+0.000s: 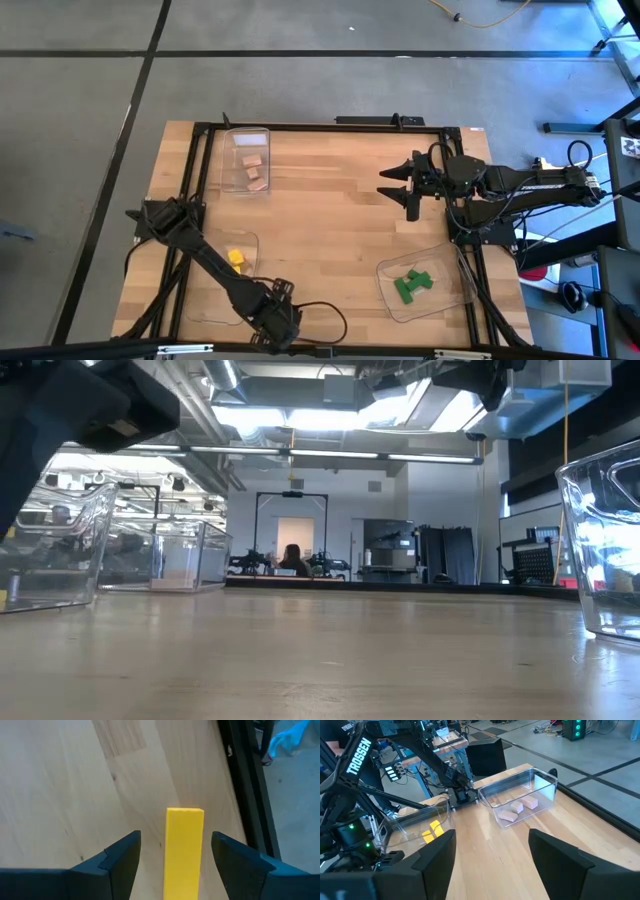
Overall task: Sort & place blocks by color
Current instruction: Put the bottom yellow block into the bottom left transparent bin
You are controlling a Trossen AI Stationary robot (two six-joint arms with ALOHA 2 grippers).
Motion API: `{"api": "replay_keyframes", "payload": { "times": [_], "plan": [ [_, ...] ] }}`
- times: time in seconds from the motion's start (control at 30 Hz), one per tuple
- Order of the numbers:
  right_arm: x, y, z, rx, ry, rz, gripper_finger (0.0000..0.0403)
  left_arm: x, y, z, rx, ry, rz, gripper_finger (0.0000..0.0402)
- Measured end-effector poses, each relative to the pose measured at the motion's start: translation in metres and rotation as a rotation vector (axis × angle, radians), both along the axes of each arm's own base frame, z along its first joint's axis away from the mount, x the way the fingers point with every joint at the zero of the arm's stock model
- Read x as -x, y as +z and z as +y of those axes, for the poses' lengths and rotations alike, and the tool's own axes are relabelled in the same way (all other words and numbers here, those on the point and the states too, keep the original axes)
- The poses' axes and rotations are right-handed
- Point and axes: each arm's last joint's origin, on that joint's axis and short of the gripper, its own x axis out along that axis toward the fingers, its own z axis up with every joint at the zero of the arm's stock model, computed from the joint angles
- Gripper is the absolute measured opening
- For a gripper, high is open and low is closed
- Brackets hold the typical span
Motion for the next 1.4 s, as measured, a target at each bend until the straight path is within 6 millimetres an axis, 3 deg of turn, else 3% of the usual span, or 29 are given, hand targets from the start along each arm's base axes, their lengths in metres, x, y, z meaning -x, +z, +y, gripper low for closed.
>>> {"api": "replay_keyframes", "payload": {
  "times": [0.4, 0.6, 0.73, 0.87, 0.93, 1.1, 1.27, 1.4],
  "plan": [
    [0.000, 0.000, 0.000, 0.000, 0.000, 0.000, 0.0252, 0.000, -0.031, -0.010, -0.041, -0.046, 0.045, 0.0235],
    [0.000, 0.000, 0.000, 0.000, 0.000, 0.005, 0.0252, -0.001, -0.036, -0.010, -0.065, -0.039, 0.048, 0.0231],
    [0.000, -0.001, 0.000, 0.000, 0.000, 0.006, 0.0252, -0.003, -0.037, -0.007, -0.095, 0.024, 0.033, 0.0192],
    [0.000, -0.001, 0.000, -0.001, 0.000, 0.006, 0.0252, -0.008, -0.037, 0.001, -0.071, 0.110, 0.056, 0.0118],
    [0.000, -0.001, 0.000, -0.001, 0.000, 0.006, 0.0252, -0.012, -0.037, 0.006, -0.052, 0.124, 0.077, 0.0113],
    [0.000, -0.001, 0.000, 0.000, 0.000, 0.008, 0.0252, -0.022, -0.030, 0.028, -0.082, 0.119, 0.087, 0.0113],
    [0.000, -0.001, 0.000, 0.000, 0.000, 0.013, 0.0252, -0.044, -0.010, 0.078, -0.148, 0.122, 0.041, 0.0113],
    [0.000, -0.002, 0.000, 0.000, 0.000, 0.021, 0.0252, -0.062, 0.010, 0.131, -0.150, 0.155, 0.004, 0.0113]
  ]
}}
